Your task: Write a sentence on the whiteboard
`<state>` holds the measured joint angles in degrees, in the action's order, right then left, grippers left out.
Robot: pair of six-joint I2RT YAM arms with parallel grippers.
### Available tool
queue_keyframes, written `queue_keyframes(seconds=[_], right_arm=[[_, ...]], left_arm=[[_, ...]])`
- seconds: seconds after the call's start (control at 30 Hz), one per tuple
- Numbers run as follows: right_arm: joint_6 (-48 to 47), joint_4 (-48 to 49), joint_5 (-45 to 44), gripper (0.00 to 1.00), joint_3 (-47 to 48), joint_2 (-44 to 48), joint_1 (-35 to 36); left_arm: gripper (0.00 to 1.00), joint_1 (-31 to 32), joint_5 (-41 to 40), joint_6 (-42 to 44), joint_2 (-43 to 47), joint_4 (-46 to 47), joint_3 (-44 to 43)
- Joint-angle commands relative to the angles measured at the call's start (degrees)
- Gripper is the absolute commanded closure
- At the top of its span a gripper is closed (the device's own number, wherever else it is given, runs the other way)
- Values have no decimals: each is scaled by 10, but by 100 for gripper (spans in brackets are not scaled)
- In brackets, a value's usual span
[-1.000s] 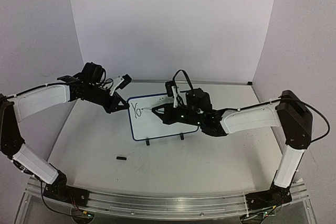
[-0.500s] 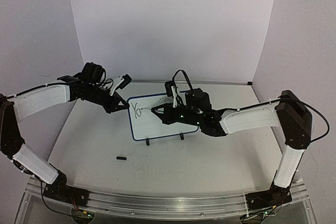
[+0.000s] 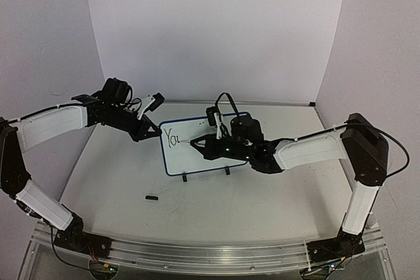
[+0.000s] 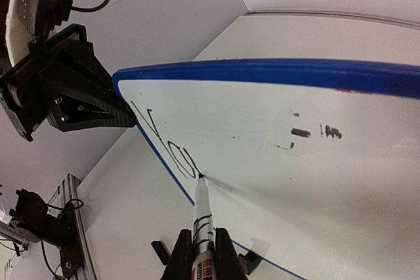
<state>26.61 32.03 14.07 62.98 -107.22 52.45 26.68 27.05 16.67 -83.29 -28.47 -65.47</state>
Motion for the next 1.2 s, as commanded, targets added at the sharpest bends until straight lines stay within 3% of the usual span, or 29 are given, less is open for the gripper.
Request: queue_keyframes(seconds=[0.0,0.7,1.17], right_arm=[[-1,0,-39,100,-2,-2,-4],[-30,-31,-75,100,8,60,-5],[-24,-31,-69,100,3,43,-4]], left_arm=[[100,1,-30,23,2,-5,2],[100,1,-28,23,1,-5,2],[100,0,-28,23,2,-5,2]])
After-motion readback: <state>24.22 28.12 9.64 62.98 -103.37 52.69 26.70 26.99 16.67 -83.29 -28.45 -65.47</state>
